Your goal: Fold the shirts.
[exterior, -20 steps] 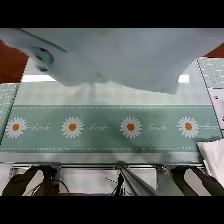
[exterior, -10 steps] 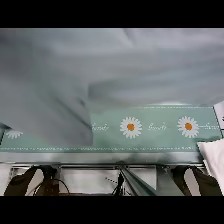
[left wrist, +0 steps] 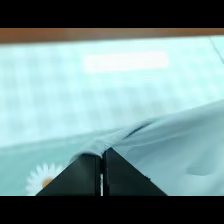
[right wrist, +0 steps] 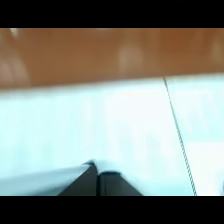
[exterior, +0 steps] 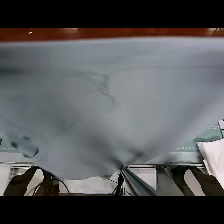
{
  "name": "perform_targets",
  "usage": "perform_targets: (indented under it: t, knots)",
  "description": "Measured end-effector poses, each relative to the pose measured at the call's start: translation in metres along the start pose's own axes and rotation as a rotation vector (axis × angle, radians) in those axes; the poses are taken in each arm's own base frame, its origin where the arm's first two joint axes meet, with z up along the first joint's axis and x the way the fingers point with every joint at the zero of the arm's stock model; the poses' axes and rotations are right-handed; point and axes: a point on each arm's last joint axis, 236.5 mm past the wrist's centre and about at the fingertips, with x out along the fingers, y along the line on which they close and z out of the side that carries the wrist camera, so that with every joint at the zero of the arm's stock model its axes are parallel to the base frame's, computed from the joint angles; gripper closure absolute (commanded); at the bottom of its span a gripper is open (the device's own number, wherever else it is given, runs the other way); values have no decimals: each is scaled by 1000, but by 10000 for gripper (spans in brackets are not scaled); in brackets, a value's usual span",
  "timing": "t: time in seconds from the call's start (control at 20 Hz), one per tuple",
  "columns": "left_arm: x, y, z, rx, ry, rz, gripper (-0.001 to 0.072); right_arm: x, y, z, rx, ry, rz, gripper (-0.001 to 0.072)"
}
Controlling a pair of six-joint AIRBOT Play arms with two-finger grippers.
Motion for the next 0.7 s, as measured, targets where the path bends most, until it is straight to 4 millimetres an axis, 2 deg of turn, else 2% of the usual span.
perform_targets:
  t: [0.2,0.35,0.5,0.7]
  knots:
    - [71,49,-30,-129,220,-39,674,90,7,-27,-92,270,8,696]
    - [130,82,-39,-189,315,-77,674,170,17,-40,-129,384,16,695]
    - [197,110,-36,-219,338,-106,674,241,22,-44,-115,395,9,695]
    - [288,144,-29,-260,296,-95,673,317,33,-45,-71,346,28,695]
